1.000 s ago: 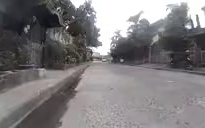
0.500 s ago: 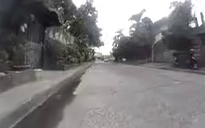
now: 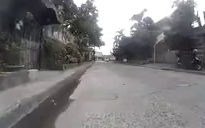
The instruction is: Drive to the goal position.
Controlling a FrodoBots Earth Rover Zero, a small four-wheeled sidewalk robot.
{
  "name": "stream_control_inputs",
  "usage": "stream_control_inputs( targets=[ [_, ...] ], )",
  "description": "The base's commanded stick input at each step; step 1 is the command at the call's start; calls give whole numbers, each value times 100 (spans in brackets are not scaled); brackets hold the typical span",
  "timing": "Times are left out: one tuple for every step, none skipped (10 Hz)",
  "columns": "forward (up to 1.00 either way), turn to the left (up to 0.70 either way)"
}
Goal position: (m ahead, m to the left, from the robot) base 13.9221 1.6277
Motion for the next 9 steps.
stream_control_inputs(
  targets=[
    [50, 0],
    [50, 14],
    [50, 50],
    [50, 50],
    [50, 24],
    [50, 7],
    [50, 0],
    [50, 0],
    [50, 0]
  ],
)
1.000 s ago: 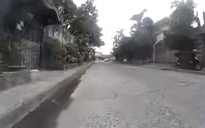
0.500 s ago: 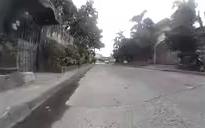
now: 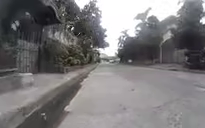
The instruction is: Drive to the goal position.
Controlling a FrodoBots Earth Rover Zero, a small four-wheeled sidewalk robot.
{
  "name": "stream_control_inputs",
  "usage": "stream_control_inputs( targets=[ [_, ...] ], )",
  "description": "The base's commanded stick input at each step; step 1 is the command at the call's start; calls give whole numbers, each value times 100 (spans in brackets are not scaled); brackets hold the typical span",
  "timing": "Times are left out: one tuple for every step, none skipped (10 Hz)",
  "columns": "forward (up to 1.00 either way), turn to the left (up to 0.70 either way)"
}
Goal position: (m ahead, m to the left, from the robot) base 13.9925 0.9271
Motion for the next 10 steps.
stream_control_inputs(
  targets=[
    [50, 0],
    [50, 0],
    [50, 0],
    [50, 0],
    [50, 0],
    [50, 0],
    [50, 0],
    [50, 0],
    [50, 0],
    [50, 0]
  ],
)
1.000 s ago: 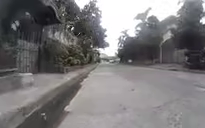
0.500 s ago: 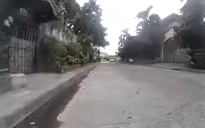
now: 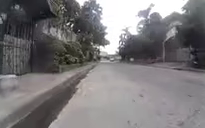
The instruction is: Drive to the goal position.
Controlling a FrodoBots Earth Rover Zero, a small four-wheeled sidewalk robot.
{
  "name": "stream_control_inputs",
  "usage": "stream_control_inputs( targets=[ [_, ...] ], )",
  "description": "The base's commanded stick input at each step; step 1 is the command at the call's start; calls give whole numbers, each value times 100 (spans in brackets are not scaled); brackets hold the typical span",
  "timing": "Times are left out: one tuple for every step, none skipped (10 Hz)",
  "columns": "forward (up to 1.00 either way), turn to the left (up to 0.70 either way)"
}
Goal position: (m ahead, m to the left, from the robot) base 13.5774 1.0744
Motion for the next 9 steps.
stream_control_inputs(
  targets=[
    [50, 0],
    [50, 0],
    [50, 0],
    [50, 0],
    [50, 0],
    [50, 0],
    [50, 0],
    [50, 0],
    [50, 0]
  ],
)
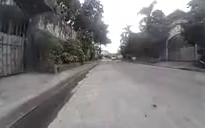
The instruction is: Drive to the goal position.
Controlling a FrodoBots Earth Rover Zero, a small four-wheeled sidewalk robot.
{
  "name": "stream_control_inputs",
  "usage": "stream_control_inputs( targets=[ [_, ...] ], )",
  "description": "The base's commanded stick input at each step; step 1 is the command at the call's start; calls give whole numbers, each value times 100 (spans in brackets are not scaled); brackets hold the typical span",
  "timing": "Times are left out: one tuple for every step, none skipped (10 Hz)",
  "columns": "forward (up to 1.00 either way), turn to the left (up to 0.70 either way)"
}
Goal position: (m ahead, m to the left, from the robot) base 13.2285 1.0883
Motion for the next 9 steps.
stream_control_inputs(
  targets=[
    [50, 0],
    [50, 0],
    [50, 0],
    [50, 0],
    [50, 0],
    [50, 0],
    [50, 0],
    [50, 0],
    [50, 0]
  ],
)
